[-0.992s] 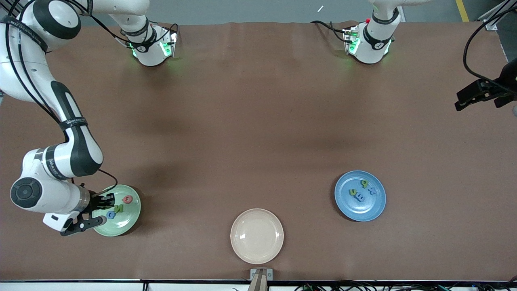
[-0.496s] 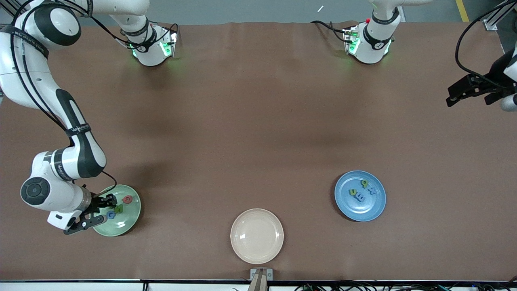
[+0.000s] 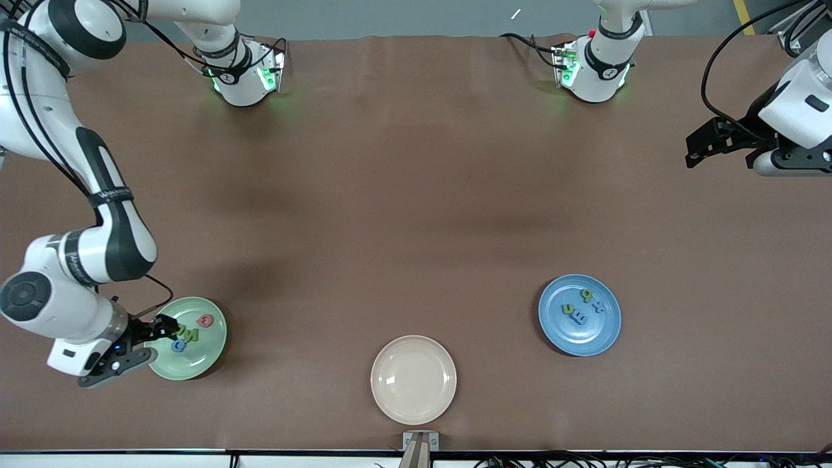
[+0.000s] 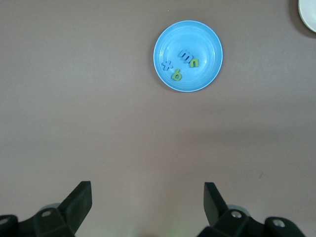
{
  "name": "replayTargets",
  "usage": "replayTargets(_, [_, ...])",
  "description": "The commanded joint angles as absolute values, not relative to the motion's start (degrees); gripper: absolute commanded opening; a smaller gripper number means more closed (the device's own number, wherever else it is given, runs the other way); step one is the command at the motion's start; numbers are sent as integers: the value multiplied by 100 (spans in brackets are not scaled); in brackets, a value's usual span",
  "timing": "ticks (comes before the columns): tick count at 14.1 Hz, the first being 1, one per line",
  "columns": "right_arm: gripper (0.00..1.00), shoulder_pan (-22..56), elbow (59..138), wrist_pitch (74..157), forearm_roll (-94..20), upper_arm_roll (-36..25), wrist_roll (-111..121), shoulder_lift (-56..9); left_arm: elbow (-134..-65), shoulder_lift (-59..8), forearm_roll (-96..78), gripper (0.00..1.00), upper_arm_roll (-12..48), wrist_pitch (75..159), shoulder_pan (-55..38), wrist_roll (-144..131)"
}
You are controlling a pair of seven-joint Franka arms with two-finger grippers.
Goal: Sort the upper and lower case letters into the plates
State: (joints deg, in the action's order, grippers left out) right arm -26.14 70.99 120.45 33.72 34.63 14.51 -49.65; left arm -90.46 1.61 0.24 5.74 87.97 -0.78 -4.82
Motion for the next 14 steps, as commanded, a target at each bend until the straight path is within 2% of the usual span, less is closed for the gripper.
replayTargets(1, [100,-2900,7348,11472,3296,3822,926,-4360,-9229,352,-53,100,598,8860,-44,-501])
replayTargets(5, [100,-3654,7374,10944,3111,4972,563,-4131,-9185,343,0,100,615,8859,-79,-510])
replayTargets(6, [100,-3656,7365,10638,3120,5088,449,-4044,-9185,343,17,100,615,8851,-79,-510])
replayTargets(9, [100,-3393,7365,10179,3094,5063,-193,-3438,-9114,308,35,100,606,8842,-70,-685])
replayTargets(14, [100,-3007,7278,9879,3033,4774,-343,-3095,-8904,176,44,100,598,8851,-88,-686])
